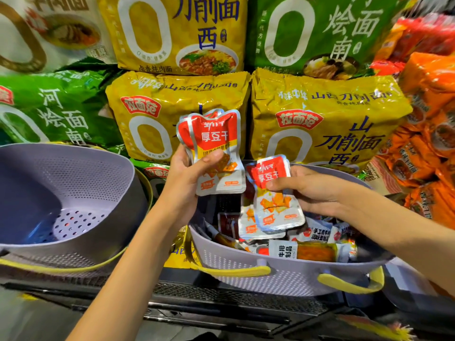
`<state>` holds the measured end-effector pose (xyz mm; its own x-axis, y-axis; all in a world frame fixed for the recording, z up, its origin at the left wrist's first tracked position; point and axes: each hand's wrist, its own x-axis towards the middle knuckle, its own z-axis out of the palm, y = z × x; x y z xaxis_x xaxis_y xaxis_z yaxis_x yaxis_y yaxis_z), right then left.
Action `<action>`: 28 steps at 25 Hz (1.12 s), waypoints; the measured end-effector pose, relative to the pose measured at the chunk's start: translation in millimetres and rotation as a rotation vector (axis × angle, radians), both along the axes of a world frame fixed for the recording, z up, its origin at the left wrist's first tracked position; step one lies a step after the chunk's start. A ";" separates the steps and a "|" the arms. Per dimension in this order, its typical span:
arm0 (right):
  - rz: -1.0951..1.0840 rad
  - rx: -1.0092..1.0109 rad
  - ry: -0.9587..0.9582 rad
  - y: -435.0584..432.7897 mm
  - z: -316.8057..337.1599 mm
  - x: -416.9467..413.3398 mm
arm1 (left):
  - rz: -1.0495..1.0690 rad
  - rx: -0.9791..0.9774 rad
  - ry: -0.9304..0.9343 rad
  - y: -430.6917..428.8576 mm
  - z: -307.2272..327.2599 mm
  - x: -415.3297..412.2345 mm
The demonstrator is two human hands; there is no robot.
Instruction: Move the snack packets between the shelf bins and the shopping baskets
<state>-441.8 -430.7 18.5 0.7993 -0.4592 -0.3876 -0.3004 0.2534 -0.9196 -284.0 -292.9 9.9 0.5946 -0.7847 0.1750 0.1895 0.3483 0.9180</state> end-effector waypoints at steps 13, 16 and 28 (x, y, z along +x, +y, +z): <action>-0.325 0.146 -0.301 23.1 29.7 -43.1 | -0.138 0.106 -0.071 -2.2 17.9 -10.1; -0.412 0.107 -0.408 45.3 45.7 -57.5 | -0.236 0.095 -0.090 3.7 36.7 -14.4; -0.961 0.121 -0.432 274.2 4.4 -169.0 | -0.813 0.213 -0.030 121.6 -7.6 -112.5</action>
